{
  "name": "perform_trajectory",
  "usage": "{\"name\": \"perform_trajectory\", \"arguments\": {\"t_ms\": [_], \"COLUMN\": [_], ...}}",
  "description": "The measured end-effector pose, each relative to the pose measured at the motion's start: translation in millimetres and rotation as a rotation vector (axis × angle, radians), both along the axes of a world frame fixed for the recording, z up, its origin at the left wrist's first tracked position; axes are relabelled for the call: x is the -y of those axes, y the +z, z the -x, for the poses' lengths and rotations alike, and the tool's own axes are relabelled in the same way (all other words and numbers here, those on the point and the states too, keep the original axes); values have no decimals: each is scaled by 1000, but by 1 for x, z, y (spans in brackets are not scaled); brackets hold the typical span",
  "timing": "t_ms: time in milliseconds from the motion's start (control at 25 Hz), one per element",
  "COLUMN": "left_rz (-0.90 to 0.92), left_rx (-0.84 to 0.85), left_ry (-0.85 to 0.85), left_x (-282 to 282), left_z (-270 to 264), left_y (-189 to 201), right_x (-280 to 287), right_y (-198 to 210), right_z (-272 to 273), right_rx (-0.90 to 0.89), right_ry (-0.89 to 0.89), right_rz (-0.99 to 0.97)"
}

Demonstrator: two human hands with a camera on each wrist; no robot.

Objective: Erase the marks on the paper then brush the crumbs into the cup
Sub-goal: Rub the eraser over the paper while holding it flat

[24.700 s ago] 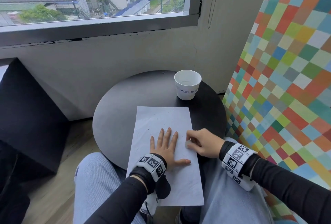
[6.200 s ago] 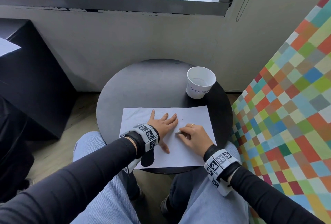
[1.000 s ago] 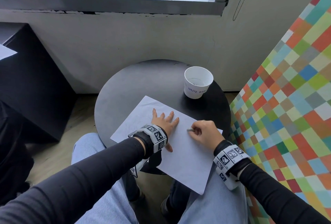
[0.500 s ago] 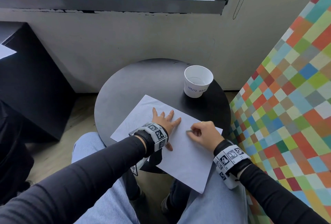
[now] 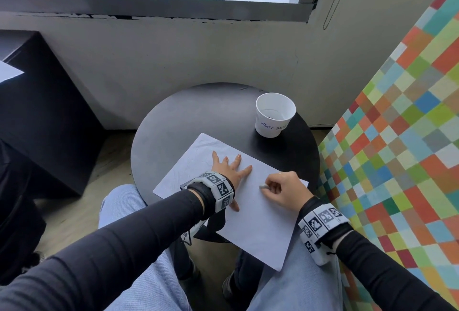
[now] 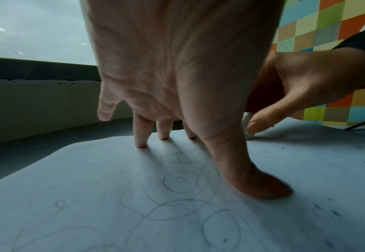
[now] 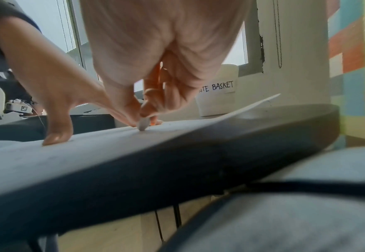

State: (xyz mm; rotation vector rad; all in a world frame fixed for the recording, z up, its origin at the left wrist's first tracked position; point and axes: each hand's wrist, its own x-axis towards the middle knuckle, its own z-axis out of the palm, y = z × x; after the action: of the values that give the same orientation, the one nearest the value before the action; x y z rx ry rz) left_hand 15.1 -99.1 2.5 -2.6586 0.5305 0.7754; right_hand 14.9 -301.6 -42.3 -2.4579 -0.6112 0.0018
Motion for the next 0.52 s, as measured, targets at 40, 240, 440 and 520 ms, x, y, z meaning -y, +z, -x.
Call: {"name": "perform_trajectory", "arguments": {"t_ms": [40,240,440,520], "left_rz": [2,-3,-3,-4], "left_rx": [-1,-5,-11,-15], "left_ry": [-3,-3,-2,-7], "left_x": [0,0,0,0], "left_z": [-1,0,-1,-1], "left_y": [0,0,1,1], "right_x": [0,1,1,0], "right_y": [1,0,-3,-2], "right_z": [-1,-3,-6,-4], "right_rx": [-5,26,39,42], "right_ry": [-41,8,-33,-12], "right_rz": [3,-10,-4,-15]}}
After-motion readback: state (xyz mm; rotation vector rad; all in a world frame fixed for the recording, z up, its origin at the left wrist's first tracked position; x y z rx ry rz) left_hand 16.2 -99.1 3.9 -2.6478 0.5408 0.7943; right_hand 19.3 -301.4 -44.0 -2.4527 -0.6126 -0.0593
